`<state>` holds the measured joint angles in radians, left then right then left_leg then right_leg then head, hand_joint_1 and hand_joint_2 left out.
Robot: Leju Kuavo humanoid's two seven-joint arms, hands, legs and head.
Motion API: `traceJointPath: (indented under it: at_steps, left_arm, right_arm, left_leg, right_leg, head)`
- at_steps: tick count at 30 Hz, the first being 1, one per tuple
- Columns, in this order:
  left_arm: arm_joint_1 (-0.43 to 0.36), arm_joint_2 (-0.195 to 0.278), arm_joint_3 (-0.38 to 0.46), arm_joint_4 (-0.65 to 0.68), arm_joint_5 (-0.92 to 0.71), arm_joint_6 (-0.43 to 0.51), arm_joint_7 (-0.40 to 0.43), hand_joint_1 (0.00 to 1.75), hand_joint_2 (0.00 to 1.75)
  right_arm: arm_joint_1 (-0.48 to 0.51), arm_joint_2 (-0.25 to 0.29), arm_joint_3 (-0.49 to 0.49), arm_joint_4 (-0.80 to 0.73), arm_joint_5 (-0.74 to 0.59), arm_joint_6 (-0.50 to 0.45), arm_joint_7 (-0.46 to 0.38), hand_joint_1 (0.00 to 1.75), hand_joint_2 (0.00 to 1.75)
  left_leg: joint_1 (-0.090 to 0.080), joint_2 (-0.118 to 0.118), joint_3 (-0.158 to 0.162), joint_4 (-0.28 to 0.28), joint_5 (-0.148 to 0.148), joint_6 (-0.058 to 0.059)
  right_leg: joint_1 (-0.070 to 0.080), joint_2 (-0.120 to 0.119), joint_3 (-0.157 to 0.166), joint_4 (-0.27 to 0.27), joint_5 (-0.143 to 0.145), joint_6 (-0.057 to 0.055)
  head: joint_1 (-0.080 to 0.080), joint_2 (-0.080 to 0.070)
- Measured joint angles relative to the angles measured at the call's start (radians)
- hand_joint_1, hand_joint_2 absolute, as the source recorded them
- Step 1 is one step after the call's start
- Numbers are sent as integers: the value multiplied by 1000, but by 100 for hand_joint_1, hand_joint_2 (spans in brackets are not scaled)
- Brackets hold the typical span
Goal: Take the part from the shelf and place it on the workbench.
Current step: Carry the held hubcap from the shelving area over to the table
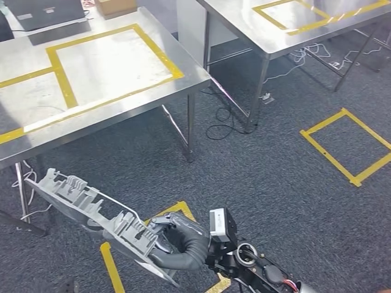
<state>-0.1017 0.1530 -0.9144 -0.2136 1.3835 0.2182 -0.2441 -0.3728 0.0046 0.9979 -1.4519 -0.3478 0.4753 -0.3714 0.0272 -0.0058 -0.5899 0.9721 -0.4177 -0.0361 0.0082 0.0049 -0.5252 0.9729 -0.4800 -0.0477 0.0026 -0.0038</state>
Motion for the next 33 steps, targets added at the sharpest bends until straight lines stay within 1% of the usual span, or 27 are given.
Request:
traceJointPath:
  at_steps: [1, 3, 5, 6, 7, 10, 11, 13, 14, 15, 17, 18, 19, 20, 21, 22, 23, 24, 25, 26, 27, 28, 29, 30, 31, 32, 33]
  left_arm:
    - [0, 0, 0, 0, 0, 0, 0, 0, 0]
    - [0, 0, 1, 0, 0, 0, 0, 0, 0]
    - [0, 0, 1, 0, 0, 0, 0, 0, 0]
    - [0, 0, 1, 0, -1, 0, 0, 0, 0]
    - [0, 0, 2, 0, -1, 0, 0, 0, 0]
    - [0, 2, 2, 0, -2, 0, 0, 0, 0]
    - [0, 2, 2, 0, -3, 0, 0, 0, 0]
    - [-1, 4, 2, 0, -4, 0, 0, 0, 0]
    - [-1, 4, 2, 0, -5, 0, 0, 0, 0]
    - [-1, 4, 2, 0, -5, 0, 0, 0, 0]
    - [-1, 4, 2, 0, -6, -1, 0, 0, 0]
    - [-2, 4, 2, 0, -6, -1, 0, 0, 0]
    - [-1, 4, 2, 0, -6, -2, 0, 0, 0]
    - [-1, 4, 2, 0, -6, -2, 0, 0, 0]
    - [0, 4, 2, 0, -6, -2, 0, 0, 0]
    - [0, 3, 2, 0, -6, -2, 1, 0, 0]
    - [-1, 3, 2, 0, -6, -2, 1, 0, 0]
    - [-3, 3, 2, 0, -6, -2, 0, 0, 0]
    - [-4, 3, 2, 0, -6, -2, 0, 0, 0]
    - [-5, 3, 2, 0, -7, -1, 0, 0, 0]
    - [-4, 3, 2, 0, -7, -1, 0, 0, 0]
    - [-3, 3, 2, 0, -8, -1, 0, 0, 0]
    - [-2, 3, 2, 0, -8, -1, 0, 0, 0]
    - [-2, 3, 2, 0, -8, -1, 0, 0, 0]
    - [-3, 3, 2, 0, -8, -1, 0, 0, 0]
    - [-5, 3, 2, 0, -9, -1, 0, 0, 0]
    - [-5, 3, 2, 0, -9, -1, 0, 0, 0]
  right_arm:
    - [0, 0, 0, 0, 1, 0, 0, 175, 175]
    - [0, 0, 0, 0, 5, 0, 0, 175, 175]
    - [0, 0, 0, 0, 10, 0, 0, 175, 175]
    - [0, 0, 0, 0, 12, 0, 0, 175, 175]
    - [0, 0, 0, 0, 13, 0, 0, 175, 175]
    - [0, 0, 0, 0, 16, -1, 0, 175, 175]
    - [0, 0, 0, 0, 17, -1, 1, 175, 175]
    - [1, 0, 0, 0, 18, -3, 1, 175, 175]
    - [1, 0, 0, 0, 19, -4, 1, 175, 175]
    - [1, 0, 0, -1, 20, -5, 1, 175, 175]
    - [2, -1, 0, -1, 22, -6, 1, 175, 175]
    - [4, -1, 0, -1, 22, -6, 1, 175, 175]
    - [6, -2, 0, -1, 23, -6, 1, 175, 175]
    - [7, -2, 0, -1, 23, -6, 1, 175, 175]
    - [8, -3, 0, -1, 24, -6, 1, 175, 175]
    - [8, -3, 0, -1, 26, -7, 2, 175, 175]
    - [8, -4, 0, -1, 27, -8, 2, 175, 175]
    - [8, -4, 0, -1, 29, -9, 2, 175, 175]
    - [8, -5, 1, -1, 31, -10, 2, 175, 175]
    - [8, -6, 1, 0, 32, -11, 2, 175, 175]
    - [8, -6, 1, -1, 32, -11, 1, 175, 175]
    - [7, -6, 1, -1, 32, -12, 1, 175, 175]
    - [6, -6, 1, -1, 32, -12, 1, 175, 175]
    - [6, -6, 1, -1, 32, -12, 1, 175, 175]
    - [5, -6, 1, -1, 32, -12, 1, 175, 175]
    - [6, -7, 1, -1, 32, -12, 1, 175, 175]
    - [6, -7, 1, -1, 32, -12, 1, 175, 175]
  left_leg:
    - [-2, 0, 1, 0, -1, 2]
    - [-5, 0, 1, 0, -3, 7]
    - [-8, 0, 2, 1, -4, 11]
    - [-11, 0, 2, 2, -6, 14]
    - [-14, -1, 2, 4, -7, 17]
    - [-20, 0, 2, 8, -13, 27]
    - [-21, 0, 2, 8, -13, 29]
    - [-17, 0, 8, -1, -11, 35]
    - [-14, 0, 14, -9, -8, 40]
    - [-10, 1, 21, -16, -7, 44]
    - [-8, 0, 30, -23, -6, 49]
    - [-8, -1, 31, -23, -7, 50]
    - [-8, -4, 33, -22, -9, 49]
    - [-7, -9, 35, -22, -11, 46]
    - [-5, -15, 39, -21, -13, 42]
    - [-3, -22, 44, -20, -17, 37]
    - [-3, -29, 46, -18, -20, 31]
    - [-3, -37, 46, -15, -22, 24]
    - [-2, -43, 43, -13, -22, 16]
    - [-1, -49, 39, -13, -19, 8]
    - [1, -56, 37, -15, -16, 0]
    - [4, -57, 36, -15, -16, -6]
    - [5, -51, 31, -5, -23, -11]
    - [4, -40, 16, 26, -41, -14]
    - [4, -26, -11, 79, -68, -16]
    - [2, -16, -48, 150, -99, -18]
    - [2, -12, -86, 221, -125, -19]
  right_leg:
    - [-1, 0, 1, -1, 1, -2]
    - [-3, 0, 4, -4, 1, -1]
    - [-6, 0, 6, -5, 2, 2]
    - [-8, 0, 7, -7, 2, 7]
    - [-10, 0, 8, -10, 2, 17]
    - [-18, 0, 12, -15, 0, 52]
    - [-20, 0, 14, -16, 0, 59]
    - [-21, -1, 17, -15, -4, 68]
    - [-20, -1, 11, 2, -15, 70]
    - [-20, -1, -5, 39, -36, 72]
    - [-20, -1, -71, 173, -94, 73]
    - [-21, -1, -107, 241, -116, 73]
    - [-22, -1, -133, 284, -122, 73]
    - [-24, -1, -140, 286, -106, 73]
    - [-26, 0, -128, 248, -73, 73]
    - [-29, 7, -99, 179, -30, 73]
    - [-32, 22, -68, 110, 1, 73]
    - [-34, 36, -42, 55, 19, 73]
    - [-34, 48, -26, 23, 25, 72]
    - [-32, 53, -20, 14, 20, 68]
    - [-30, 47, -17, 11, 20, 63]
    - [-30, 40, -16, 9, 22, 57]
    - [-30, 32, -14, 6, 24, 51]
    - [-31, 22, -12, 2, 26, 44]
    - [-30, 12, -11, 0, 26, 38]
    - [-28, 1, -11, -1, 25, 33]
    - [-25, -10, -12, -1, 24, 29]
  head:
    - [4, 0]
    - [10, 0]
    - [15, 0]
    - [16, 0]
    - [17, 0]
    - [14, 0]
    - [13, 0]
    - [10, 0]
    - [11, 0]
    - [14, 0]
    - [23, 0]
    - [26, 0]
    - [28, 0]
    - [31, 0]
    - [33, 0]
    - [35, 0]
    - [39, 0]
    - [41, 0]
    - [41, 0]
    - [41, 0]
    - [39, 0]
    - [37, 0]
    - [33, 0]
    - [26, 0]
    - [17, 0]
    - [6, 0]
    - [-2, 0]
